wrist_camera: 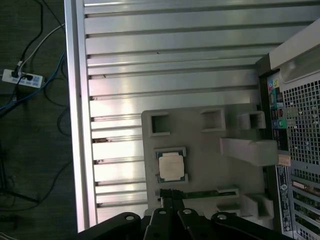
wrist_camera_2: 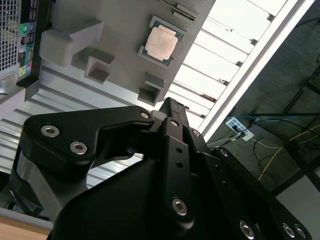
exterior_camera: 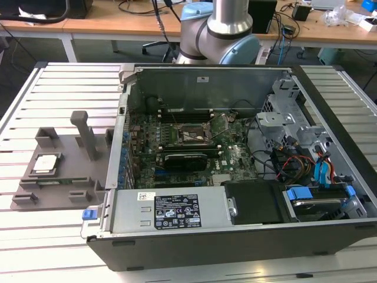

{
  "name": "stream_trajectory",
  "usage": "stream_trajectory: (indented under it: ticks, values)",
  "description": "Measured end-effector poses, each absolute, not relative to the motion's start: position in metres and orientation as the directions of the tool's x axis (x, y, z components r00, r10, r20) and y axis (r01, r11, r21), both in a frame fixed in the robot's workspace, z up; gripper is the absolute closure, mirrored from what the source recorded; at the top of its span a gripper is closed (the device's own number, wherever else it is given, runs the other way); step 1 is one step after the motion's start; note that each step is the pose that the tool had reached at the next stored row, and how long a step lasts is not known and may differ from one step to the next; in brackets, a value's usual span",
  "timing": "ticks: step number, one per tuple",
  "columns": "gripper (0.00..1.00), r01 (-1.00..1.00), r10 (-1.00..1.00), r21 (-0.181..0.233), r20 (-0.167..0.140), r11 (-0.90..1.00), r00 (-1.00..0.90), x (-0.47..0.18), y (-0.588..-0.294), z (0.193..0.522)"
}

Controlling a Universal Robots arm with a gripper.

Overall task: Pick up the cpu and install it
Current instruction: 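Reach for the cpu, then pick up the cpu and move it towards the insertion slot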

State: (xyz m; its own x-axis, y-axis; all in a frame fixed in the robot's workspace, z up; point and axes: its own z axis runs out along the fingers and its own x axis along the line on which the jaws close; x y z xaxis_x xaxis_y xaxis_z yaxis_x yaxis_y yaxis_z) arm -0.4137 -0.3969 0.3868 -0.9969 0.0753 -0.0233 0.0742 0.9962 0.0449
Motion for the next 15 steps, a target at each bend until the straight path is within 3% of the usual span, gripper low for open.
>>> stream_trajectory:
  ticks: [15]
  values:
    - [0.89, 0.074, 0.075, 0.045, -0.023, 0.996, -0.997, -0.4206, -0.3969, 0.3867]
